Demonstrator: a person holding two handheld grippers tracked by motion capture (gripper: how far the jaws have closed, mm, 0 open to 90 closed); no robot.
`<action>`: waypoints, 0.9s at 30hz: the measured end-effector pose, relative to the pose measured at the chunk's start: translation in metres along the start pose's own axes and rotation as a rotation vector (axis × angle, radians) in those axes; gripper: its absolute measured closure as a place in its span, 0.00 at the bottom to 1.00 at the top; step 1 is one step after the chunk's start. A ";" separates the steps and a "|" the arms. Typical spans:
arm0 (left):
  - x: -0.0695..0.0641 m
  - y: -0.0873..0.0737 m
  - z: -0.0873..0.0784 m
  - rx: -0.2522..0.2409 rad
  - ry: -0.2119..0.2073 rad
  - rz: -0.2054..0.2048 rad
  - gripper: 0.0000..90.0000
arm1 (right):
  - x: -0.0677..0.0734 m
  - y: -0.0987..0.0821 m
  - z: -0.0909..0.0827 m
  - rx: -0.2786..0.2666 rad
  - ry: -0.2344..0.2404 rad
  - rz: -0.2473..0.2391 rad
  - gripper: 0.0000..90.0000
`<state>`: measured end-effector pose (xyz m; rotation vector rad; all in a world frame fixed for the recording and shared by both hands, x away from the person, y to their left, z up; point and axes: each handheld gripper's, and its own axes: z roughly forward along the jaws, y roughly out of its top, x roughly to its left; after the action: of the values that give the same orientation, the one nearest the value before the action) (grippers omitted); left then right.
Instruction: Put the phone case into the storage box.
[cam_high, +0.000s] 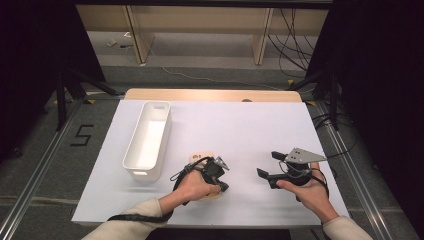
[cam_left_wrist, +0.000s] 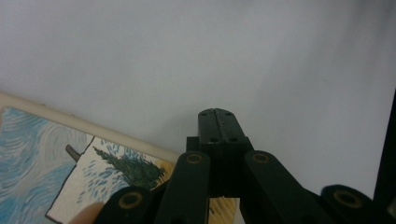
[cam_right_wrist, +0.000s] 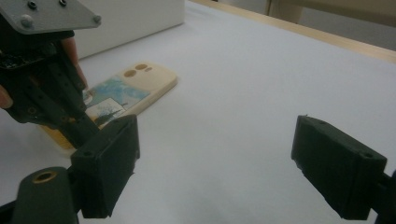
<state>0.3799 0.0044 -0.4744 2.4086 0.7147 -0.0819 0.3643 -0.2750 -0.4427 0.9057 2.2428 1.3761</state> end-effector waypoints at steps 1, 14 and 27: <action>0.000 -0.002 -0.002 0.007 -0.004 0.000 1.00 | 0.000 0.000 0.000 0.000 0.001 0.000 0.18; 0.000 -0.024 -0.018 0.064 -0.021 0.004 1.00 | 0.000 0.000 0.000 0.001 0.000 0.001 0.18; 0.009 -0.051 -0.040 0.094 -0.024 -0.033 1.00 | 0.001 0.000 0.001 0.003 0.001 0.000 0.18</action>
<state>0.3570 0.0654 -0.4721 2.4810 0.7548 -0.1605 0.3643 -0.2740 -0.4430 0.9058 2.2461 1.3743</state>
